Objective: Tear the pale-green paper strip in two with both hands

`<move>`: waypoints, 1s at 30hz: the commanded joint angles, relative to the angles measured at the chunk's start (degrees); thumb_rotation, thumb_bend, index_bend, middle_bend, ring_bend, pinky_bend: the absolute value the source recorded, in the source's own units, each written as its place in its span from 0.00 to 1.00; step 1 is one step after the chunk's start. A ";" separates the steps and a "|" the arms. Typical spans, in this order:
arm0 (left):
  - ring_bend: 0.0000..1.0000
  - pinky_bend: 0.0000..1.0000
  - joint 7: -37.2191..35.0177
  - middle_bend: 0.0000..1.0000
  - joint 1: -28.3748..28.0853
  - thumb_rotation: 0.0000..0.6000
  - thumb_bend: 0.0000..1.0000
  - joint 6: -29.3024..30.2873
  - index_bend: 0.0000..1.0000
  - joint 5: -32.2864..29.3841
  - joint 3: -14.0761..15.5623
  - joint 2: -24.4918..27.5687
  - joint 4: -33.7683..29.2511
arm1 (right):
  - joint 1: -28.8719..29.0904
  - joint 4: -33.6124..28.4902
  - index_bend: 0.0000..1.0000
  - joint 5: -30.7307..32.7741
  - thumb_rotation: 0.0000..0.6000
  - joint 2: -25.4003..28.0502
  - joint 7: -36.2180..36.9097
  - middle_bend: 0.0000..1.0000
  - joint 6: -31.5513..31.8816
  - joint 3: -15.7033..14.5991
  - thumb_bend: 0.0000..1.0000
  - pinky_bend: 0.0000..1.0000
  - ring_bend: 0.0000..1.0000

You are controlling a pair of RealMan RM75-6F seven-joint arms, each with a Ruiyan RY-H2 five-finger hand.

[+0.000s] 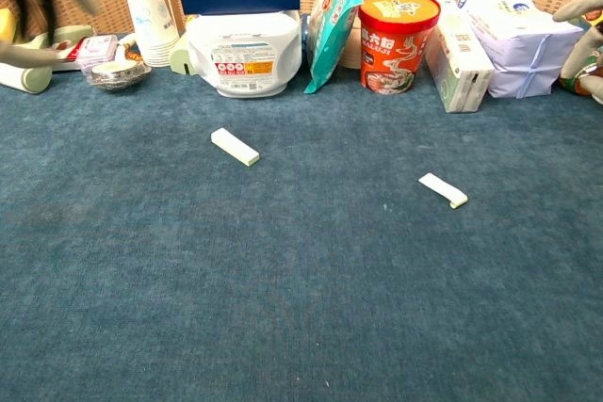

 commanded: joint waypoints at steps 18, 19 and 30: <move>0.45 0.67 -4.56 0.47 25.05 0.79 0.27 21.93 0.24 14.78 7.70 6.30 -1.90 | -7.12 -7.59 0.18 3.23 1.00 3.61 -23.12 0.47 11.27 -0.37 0.46 0.28 0.24; 0.45 0.67 -4.39 0.47 26.00 0.79 0.27 22.82 0.24 15.44 7.86 6.00 -1.63 | -7.42 -7.83 0.18 3.15 1.00 3.65 -23.56 0.47 11.58 -0.52 0.46 0.28 0.24; 0.45 0.66 -3.56 0.47 34.09 0.79 0.27 29.23 0.24 21.44 7.90 1.92 1.55 | -10.30 -9.34 0.19 2.28 1.00 3.53 -24.66 0.47 13.75 -1.42 0.46 0.28 0.24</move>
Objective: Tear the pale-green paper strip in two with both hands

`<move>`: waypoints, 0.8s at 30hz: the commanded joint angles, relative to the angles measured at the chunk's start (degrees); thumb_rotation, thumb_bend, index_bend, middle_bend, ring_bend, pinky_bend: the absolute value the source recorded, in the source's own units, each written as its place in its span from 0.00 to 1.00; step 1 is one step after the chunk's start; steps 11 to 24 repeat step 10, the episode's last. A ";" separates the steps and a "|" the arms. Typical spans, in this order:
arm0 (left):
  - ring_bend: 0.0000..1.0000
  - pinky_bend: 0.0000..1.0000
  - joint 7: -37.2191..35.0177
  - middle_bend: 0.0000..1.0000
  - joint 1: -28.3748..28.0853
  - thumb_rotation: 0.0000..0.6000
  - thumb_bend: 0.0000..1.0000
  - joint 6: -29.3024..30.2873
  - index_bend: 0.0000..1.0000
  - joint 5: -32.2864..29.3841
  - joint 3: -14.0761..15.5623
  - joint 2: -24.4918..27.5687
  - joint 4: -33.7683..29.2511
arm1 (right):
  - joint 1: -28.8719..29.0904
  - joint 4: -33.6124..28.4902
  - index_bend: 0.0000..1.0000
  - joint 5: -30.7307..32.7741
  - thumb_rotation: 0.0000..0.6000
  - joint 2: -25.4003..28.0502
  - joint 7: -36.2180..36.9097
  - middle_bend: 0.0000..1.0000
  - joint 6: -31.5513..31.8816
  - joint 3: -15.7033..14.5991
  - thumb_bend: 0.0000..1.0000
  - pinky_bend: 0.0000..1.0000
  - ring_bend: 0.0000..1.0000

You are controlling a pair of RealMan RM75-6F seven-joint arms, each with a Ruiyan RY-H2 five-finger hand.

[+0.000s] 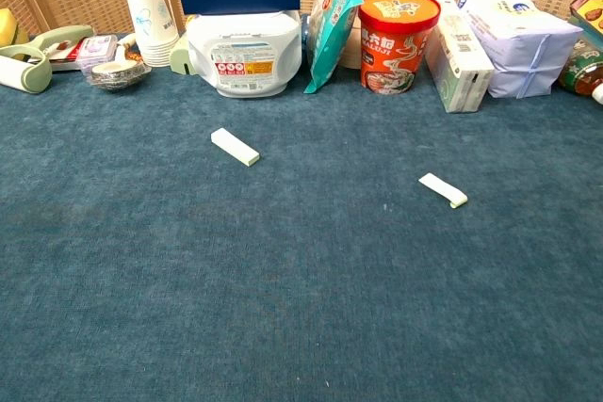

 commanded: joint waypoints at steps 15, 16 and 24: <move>0.45 0.66 -0.50 0.47 2.31 0.79 0.27 -1.19 0.24 1.29 -2.04 -0.43 -0.69 | -0.97 0.08 0.19 -1.02 1.00 -0.16 1.94 0.47 -0.23 0.33 0.46 0.28 0.24; 0.45 0.66 -0.50 0.47 2.31 0.79 0.27 -1.19 0.24 1.29 -2.04 -0.43 -0.69 | -0.97 0.08 0.19 -1.02 1.00 -0.16 1.94 0.47 -0.23 0.33 0.46 0.28 0.24; 0.45 0.66 -0.50 0.47 2.31 0.79 0.27 -1.19 0.24 1.29 -2.04 -0.43 -0.69 | -0.97 0.08 0.19 -1.02 1.00 -0.16 1.94 0.47 -0.23 0.33 0.46 0.28 0.24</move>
